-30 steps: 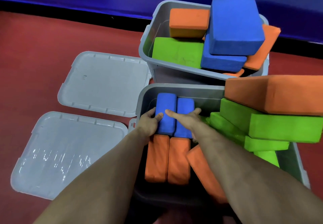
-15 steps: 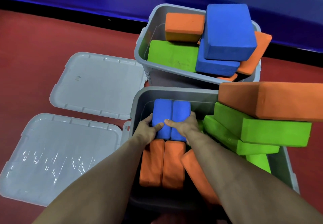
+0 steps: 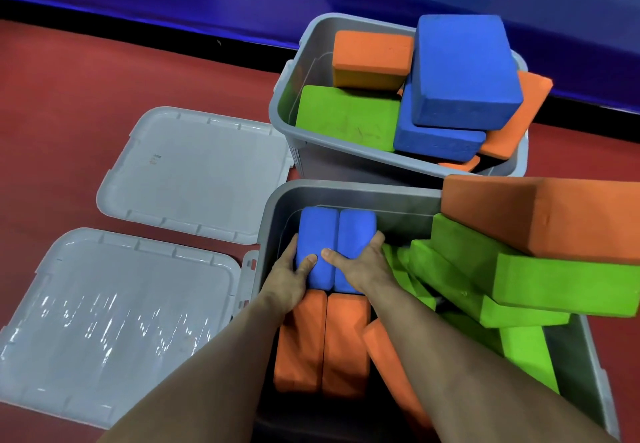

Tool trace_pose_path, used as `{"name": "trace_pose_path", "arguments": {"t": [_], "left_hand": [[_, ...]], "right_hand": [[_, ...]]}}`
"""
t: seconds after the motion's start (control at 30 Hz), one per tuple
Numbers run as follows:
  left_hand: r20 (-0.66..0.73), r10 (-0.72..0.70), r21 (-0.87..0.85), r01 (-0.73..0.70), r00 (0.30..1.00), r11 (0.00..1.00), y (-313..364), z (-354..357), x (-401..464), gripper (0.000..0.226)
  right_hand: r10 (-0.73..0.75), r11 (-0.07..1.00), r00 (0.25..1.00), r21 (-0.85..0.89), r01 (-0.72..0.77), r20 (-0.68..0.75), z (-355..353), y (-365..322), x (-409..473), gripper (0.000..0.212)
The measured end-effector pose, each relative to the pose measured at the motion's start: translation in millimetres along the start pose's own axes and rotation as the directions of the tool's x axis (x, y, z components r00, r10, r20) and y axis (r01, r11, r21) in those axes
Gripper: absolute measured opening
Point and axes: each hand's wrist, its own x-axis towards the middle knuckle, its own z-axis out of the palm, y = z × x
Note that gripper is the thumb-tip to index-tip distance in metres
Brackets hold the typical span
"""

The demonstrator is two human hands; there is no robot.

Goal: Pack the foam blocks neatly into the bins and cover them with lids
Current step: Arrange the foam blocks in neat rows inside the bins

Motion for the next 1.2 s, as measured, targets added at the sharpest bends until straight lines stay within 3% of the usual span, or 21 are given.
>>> {"name": "trace_pose_path", "arguments": {"t": [0.23,0.37,0.47,0.57,0.67,0.73,0.8,0.9,1.0,1.07,1.2], "left_hand": [[-0.044,-0.006,0.008,0.006,0.999,1.000,-2,1,1,0.059],[-0.044,-0.045,0.016,0.046,0.998,0.999,-1,2,-2,0.059],[-0.079,-0.149,0.014,0.150,0.986,0.989,3,6,-13,0.078],[-0.077,-0.287,0.000,0.288,0.955,0.958,-2,9,-33,0.088],[-0.094,-0.318,-0.023,0.318,0.943,0.948,-10,17,-59,0.099],[-0.087,-0.266,0.035,0.269,0.960,0.962,-13,22,-76,0.116],[-0.077,-0.153,0.229,0.167,0.985,0.959,-13,26,-91,0.116],[-0.009,0.049,0.524,-0.037,0.999,0.851,-7,31,-98,0.102],[0.155,0.141,0.792,-0.209,0.978,0.574,1,43,-87,0.084],[0.196,0.093,0.855,-0.216,0.976,0.472,3,50,-80,0.078],[0.148,-0.004,0.890,-0.131,0.989,0.438,-2,55,-74,0.081]], "right_hand": [[-0.012,0.995,0.999,-0.101,0.009,-0.031,4,-5,-5,0.106],[0.025,0.997,0.999,-0.068,-0.023,0.037,-6,-10,-7,0.129],[0.015,0.992,0.996,-0.127,-0.004,0.092,-21,-14,-18,0.138],[-0.045,0.943,0.996,-0.326,0.067,0.076,-34,-6,-39,0.113],[-0.126,0.852,0.985,-0.495,0.170,0.121,-60,3,-69,0.083],[-0.130,0.814,0.976,-0.543,0.205,0.174,-79,9,-90,0.083],[-0.096,0.777,0.974,-0.596,0.202,0.205,-94,18,-108,0.099],[-0.102,0.711,0.953,-0.649,0.271,0.286,-103,30,-129,0.107],[-0.133,0.713,0.933,-0.622,0.325,0.334,-108,43,-142,0.102],[-0.136,0.734,0.934,-0.600,0.320,0.331,-109,57,-143,0.102],[-0.119,0.828,0.977,-0.526,0.196,0.176,-110,73,-138,0.112]]}}
